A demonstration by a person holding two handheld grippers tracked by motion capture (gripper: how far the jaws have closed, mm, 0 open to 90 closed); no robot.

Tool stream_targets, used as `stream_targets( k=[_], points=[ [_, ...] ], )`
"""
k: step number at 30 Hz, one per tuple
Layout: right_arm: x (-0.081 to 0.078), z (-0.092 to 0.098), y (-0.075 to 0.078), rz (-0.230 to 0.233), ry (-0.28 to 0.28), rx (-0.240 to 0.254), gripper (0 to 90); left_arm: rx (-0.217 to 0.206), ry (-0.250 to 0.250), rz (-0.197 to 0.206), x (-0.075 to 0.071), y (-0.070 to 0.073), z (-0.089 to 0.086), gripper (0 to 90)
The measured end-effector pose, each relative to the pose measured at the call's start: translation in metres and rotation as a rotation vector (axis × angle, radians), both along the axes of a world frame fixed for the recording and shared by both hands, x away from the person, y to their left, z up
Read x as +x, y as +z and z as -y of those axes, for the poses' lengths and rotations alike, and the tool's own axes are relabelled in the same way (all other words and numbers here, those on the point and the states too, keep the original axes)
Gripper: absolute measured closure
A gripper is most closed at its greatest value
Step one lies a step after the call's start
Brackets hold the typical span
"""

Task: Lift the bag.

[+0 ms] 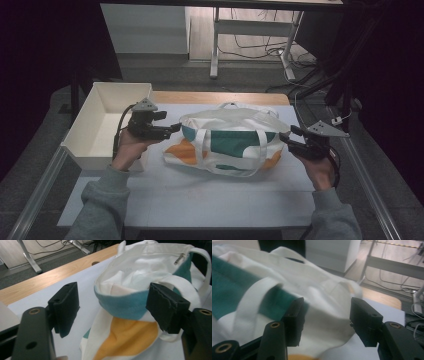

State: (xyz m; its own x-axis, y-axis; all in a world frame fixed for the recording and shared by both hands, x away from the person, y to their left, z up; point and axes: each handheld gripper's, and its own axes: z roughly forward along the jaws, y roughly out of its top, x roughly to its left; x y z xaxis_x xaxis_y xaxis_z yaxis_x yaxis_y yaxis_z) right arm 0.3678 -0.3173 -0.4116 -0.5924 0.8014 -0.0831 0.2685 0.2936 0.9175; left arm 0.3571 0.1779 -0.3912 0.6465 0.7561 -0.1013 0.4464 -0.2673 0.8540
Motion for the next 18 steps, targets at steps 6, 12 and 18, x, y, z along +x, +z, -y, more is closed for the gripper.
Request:
stream_targets(
  k=[6, 12, 18],
  points=[
    [-0.011, -0.006, -0.008, -0.011, 0.057, -0.028, 45.2, 0.019, 0.033, 0.014, -0.018, -0.006, -0.015, 19.3],
    [-0.011, -0.008, -0.02, -0.044, 0.097, -0.052, 44.8, 0.011, 0.053, 0.027, -0.032, -0.012, -0.029, 18.3],
    [-0.014, -0.006, -0.029, -0.067, 0.104, -0.056, 44.6, 0.029, 0.085, 0.015, -0.045, -0.023, -0.039, 15.1]
  ],
)
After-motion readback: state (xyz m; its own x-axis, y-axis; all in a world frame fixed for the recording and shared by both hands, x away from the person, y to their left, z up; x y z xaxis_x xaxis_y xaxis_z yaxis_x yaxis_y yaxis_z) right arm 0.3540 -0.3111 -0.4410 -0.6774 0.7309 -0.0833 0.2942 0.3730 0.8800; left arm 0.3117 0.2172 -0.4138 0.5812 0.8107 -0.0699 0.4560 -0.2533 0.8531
